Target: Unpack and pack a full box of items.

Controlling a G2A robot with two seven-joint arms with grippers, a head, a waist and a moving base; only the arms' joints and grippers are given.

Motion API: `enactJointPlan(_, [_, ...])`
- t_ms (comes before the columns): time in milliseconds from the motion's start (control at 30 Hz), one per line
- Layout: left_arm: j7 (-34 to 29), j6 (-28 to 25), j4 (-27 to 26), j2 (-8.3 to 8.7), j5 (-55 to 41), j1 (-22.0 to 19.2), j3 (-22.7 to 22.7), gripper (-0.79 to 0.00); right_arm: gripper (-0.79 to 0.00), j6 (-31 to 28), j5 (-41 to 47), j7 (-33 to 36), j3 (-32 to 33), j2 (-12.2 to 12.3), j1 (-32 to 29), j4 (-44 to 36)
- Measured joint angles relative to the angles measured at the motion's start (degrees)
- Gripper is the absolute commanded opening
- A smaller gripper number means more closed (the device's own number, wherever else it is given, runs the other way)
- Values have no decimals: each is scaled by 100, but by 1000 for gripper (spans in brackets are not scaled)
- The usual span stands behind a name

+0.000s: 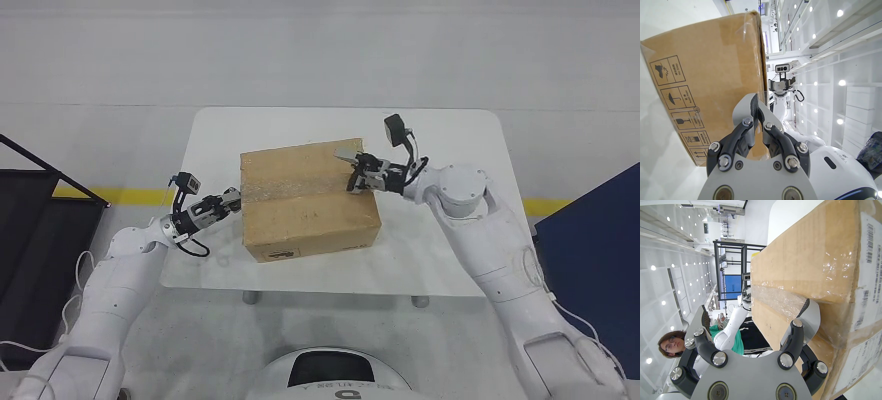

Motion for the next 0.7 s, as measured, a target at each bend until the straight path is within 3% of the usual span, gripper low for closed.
enactJointPlan(267, [0,0,0,0,0,0,0,-785,0,546,219,-138,-557,-177,500,391])
enactJointPlan(700, [0,0,0,0,0,0,0,-785,0,676,368,-241,-1494,-523,1164,887])
